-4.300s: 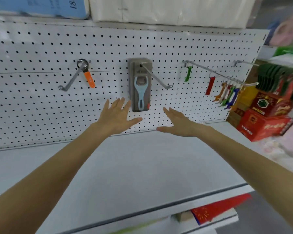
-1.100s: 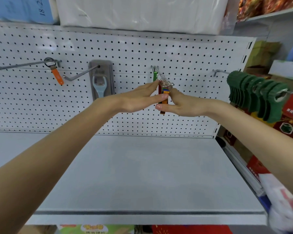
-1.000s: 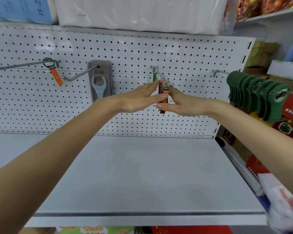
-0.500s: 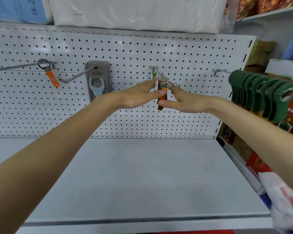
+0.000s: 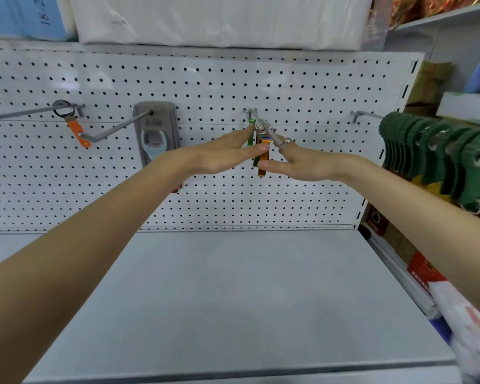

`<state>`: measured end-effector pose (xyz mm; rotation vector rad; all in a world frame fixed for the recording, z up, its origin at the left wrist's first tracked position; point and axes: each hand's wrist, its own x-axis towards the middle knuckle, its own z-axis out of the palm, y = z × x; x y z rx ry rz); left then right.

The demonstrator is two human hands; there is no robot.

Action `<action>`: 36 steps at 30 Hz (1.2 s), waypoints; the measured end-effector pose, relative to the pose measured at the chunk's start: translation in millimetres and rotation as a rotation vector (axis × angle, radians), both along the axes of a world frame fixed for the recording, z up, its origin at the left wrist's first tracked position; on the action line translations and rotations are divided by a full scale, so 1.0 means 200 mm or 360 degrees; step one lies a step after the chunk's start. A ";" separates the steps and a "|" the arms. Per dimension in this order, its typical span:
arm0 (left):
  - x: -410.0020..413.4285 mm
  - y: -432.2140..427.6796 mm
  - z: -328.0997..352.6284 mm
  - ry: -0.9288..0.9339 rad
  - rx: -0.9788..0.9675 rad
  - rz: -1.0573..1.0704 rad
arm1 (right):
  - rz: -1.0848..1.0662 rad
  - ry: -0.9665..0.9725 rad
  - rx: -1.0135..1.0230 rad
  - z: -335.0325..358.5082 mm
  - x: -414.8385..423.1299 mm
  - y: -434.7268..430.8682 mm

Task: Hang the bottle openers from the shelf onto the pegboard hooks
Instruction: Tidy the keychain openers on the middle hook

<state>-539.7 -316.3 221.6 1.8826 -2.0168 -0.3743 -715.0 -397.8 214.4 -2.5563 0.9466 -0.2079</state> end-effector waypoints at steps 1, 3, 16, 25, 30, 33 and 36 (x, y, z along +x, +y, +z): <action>0.01 -0.01 0.00 0.0000 -0.0005 -0.0003 | -0.0005 0.0010 -0.0004 0.00 0.01 -0.01; 0.02 -0.03 0.00 -0.0001 -0.0022 -0.0006 | -0.0018 0.0027 -0.0018 0.00 0.03 -0.03; 0.09 -0.18 -0.02 0.0111 0.0029 0.0073 | -0.0013 -0.0022 0.0101 0.04 0.10 -0.12; 0.09 -0.28 -0.03 0.0243 -0.0058 0.0062 | -0.0026 -0.0056 -0.0105 0.06 0.12 -0.17; 0.13 -0.34 -0.04 0.0203 -0.0010 0.0093 | -0.0024 -0.0041 -0.0057 0.06 0.15 -0.25; 0.14 -0.37 -0.04 0.0177 -0.0014 0.0100 | -0.0023 -0.0013 -0.0023 0.06 0.17 -0.29; 0.16 -0.38 -0.04 0.0166 0.0002 0.0108 | 0.0010 0.0030 0.0115 0.07 0.19 -0.31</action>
